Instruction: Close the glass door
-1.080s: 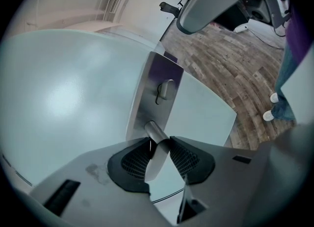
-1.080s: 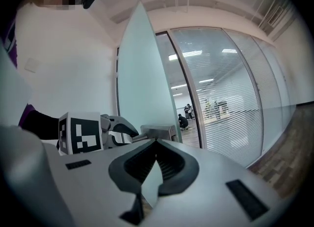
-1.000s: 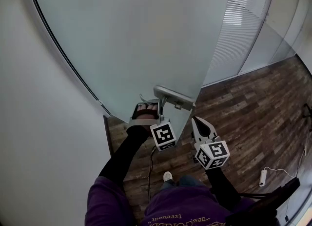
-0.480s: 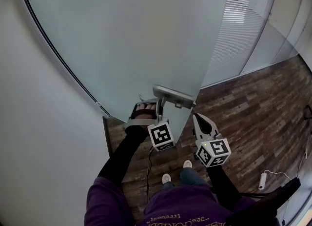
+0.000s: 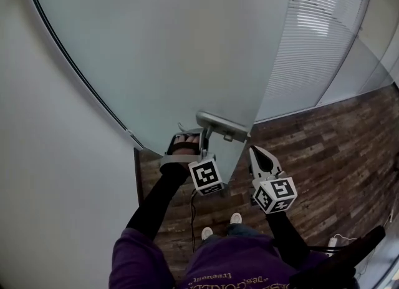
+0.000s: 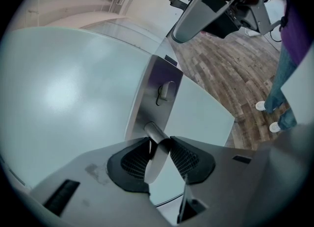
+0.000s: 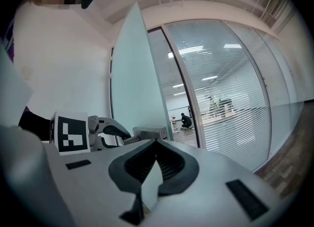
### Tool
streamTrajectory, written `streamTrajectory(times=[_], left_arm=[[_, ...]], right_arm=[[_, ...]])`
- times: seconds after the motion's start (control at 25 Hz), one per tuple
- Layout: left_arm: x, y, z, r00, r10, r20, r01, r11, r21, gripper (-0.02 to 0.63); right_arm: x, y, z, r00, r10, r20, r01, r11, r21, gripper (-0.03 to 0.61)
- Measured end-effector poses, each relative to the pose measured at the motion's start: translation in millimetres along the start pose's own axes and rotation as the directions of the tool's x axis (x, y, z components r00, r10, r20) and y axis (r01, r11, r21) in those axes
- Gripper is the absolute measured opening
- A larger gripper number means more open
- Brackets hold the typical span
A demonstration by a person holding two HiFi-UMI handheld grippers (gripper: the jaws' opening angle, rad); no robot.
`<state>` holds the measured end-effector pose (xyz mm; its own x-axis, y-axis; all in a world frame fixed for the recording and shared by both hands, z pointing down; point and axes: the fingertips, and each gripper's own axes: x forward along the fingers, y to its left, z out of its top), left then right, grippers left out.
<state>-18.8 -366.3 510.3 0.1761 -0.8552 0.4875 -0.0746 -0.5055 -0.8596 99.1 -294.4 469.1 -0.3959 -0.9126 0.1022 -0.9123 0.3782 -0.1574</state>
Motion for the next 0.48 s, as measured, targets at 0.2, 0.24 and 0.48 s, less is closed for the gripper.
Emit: streamTrajectory(times=[0.2,0.24,0.48], left_arm=[[16,7,12,1.000,0.005,-0.016,-0.005,1.000,-0.013,0.124],[19,9,14,1.000,0.004,-0.017,-0.004,1.000,-0.020,0.124],[41,24,19,0.999,0.011,-0.039,-0.012,0.999,-0.036,0.124]], right_arm=[[8,-15,6,0.999,0.034,0.004,-0.034,0.999,-0.004,-0.009],[10,-17,7,0.999,0.040,0.003,-0.040,0.999,-0.005,-0.009],[23,-32,10,0.998,0.061,-0.005,-0.061,0.998,-0.006,-0.009]])
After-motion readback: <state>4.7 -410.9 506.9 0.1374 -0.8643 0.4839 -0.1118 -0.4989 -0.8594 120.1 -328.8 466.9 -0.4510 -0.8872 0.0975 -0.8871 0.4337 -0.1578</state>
